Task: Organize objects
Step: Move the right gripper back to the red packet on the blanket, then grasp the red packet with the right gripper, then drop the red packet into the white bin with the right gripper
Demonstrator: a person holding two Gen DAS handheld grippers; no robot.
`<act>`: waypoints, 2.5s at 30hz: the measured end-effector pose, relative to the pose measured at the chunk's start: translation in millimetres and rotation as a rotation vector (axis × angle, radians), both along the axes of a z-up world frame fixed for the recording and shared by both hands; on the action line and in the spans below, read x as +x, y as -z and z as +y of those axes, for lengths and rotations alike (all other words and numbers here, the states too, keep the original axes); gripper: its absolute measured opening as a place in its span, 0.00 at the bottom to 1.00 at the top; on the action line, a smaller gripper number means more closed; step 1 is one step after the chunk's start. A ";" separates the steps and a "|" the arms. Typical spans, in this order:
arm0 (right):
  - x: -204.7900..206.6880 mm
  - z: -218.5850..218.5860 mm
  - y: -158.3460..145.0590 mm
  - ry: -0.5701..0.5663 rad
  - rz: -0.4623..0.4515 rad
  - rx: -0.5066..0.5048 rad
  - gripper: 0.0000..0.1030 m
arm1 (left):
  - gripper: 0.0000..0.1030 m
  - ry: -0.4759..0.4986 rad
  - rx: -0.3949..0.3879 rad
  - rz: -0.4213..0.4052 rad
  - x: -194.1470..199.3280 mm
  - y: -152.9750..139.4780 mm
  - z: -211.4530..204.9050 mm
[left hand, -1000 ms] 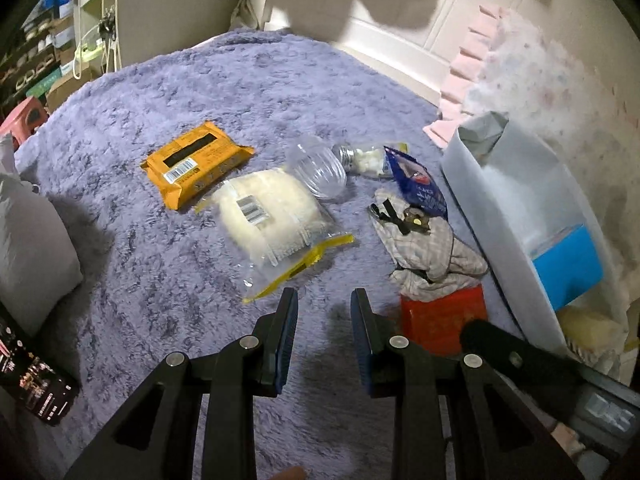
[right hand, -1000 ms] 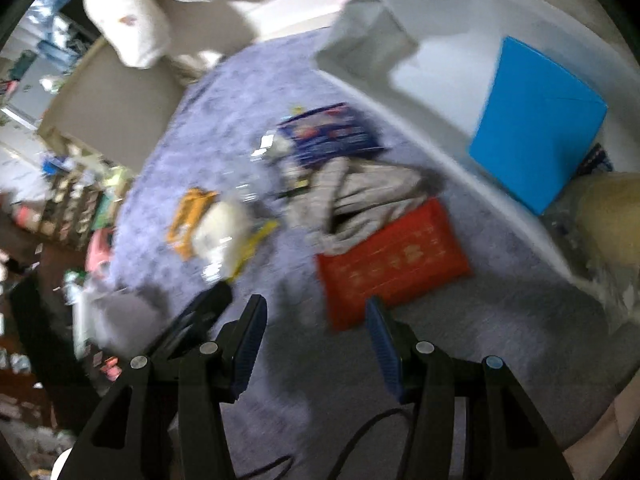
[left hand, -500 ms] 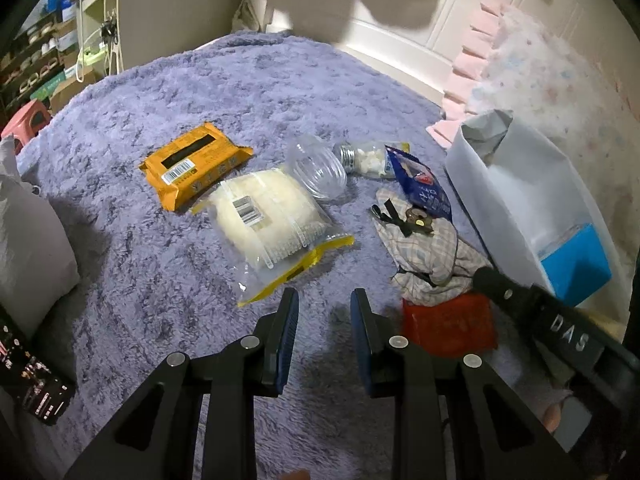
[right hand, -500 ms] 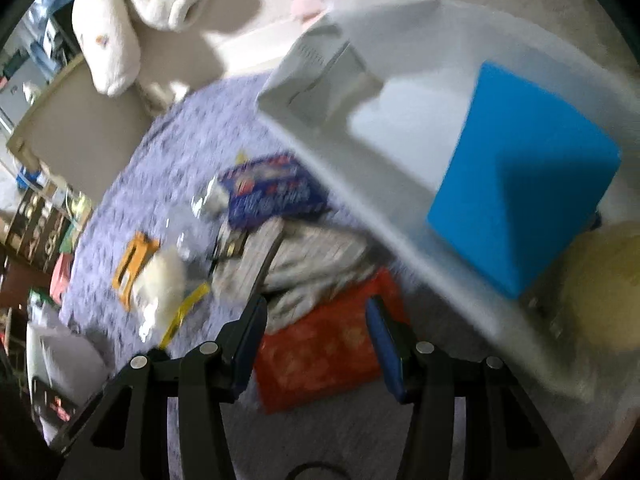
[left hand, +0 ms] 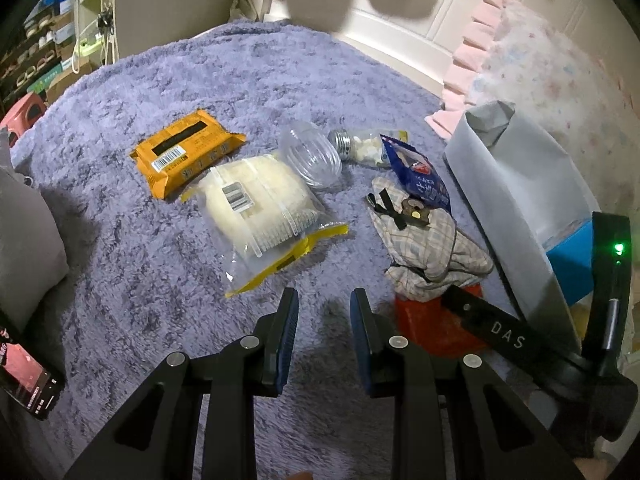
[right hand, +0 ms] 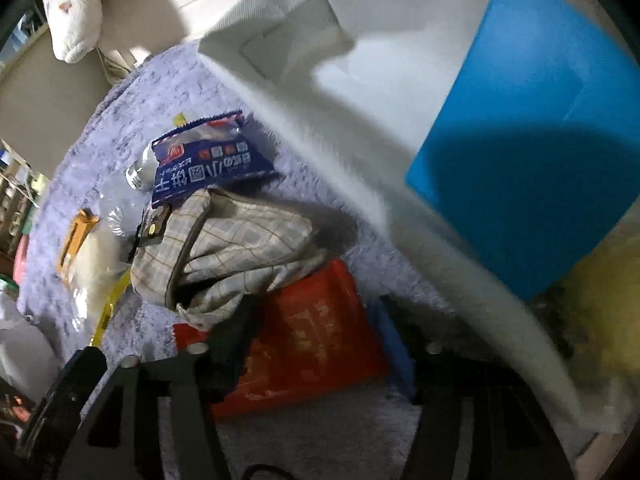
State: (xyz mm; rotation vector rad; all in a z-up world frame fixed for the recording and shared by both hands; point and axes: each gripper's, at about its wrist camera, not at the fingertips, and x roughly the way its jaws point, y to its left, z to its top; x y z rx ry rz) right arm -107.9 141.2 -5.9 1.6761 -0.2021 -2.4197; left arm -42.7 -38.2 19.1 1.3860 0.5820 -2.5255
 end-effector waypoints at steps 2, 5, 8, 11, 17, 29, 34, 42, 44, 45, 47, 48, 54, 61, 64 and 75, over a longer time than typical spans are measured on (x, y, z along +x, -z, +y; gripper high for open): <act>-1.0 -2.3 1.6 -0.021 -0.020 -0.020 0.71 | 0.25 0.005 -0.001 -0.009 -1.3 1.0 2.3; 1.6 -14.5 3.1 -0.071 -0.016 0.015 0.79 | 0.25 0.012 -0.015 -0.023 -2.3 1.8 4.4; 8.3 -31.1 5.7 -0.142 -0.006 0.062 0.89 | 0.22 0.006 -0.025 -0.028 -1.6 1.1 3.8; 13.7 -39.6 9.8 -0.189 0.009 0.098 0.95 | 0.21 -0.036 -0.021 -0.024 1.3 -0.2 -4.7; 21.7 -50.1 19.0 -0.294 0.002 0.183 0.98 | 0.21 -0.066 0.018 -0.044 1.6 5.4 -11.3; 12.5 -17.7 -1.2 -0.158 -0.019 0.004 0.72 | 0.21 -0.037 0.022 -0.001 2.4 -1.9 -6.6; 20.6 -0.6 -28.5 -0.114 0.004 -0.184 0.71 | 0.21 -0.032 0.001 0.034 4.7 -9.3 -3.6; 37.1 33.2 -83.6 0.018 0.121 -0.366 0.71 | 0.22 0.053 0.006 0.133 7.9 -26.4 15.4; 41.7 43.0 -97.5 0.054 0.157 -0.397 0.71 | 0.22 0.110 -0.008 0.174 9.7 -34.3 28.8; 44.0 44.6 -104.8 0.078 0.182 -0.403 0.71 | 0.22 0.150 -0.005 0.195 10.2 -37.8 36.8; 51.3 50.0 -117.5 0.130 0.241 -0.396 0.71 | 0.22 0.232 0.006 0.227 9.4 -43.1 53.5; 54.9 54.4 -123.4 0.155 0.264 -0.388 0.71 | 0.22 0.281 0.005 0.244 10.1 -46.0 65.1; 68.7 82.8 -140.7 0.308 0.339 -0.385 0.71 | 0.22 0.473 -0.069 0.294 18.6 -56.0 117.3; 91.7 142.2 -153.2 0.583 0.398 -0.441 0.72 | 0.22 0.512 -0.038 0.357 25.2 -64.1 127.8; 102.5 177.8 -135.3 0.795 0.351 -0.538 0.74 | 0.22 0.506 -0.041 0.356 24.8 -64.2 127.1; 94.8 223.1 -92.0 0.937 0.198 -0.771 0.78 | 0.22 0.513 -0.060 0.341 22.6 -59.5 129.0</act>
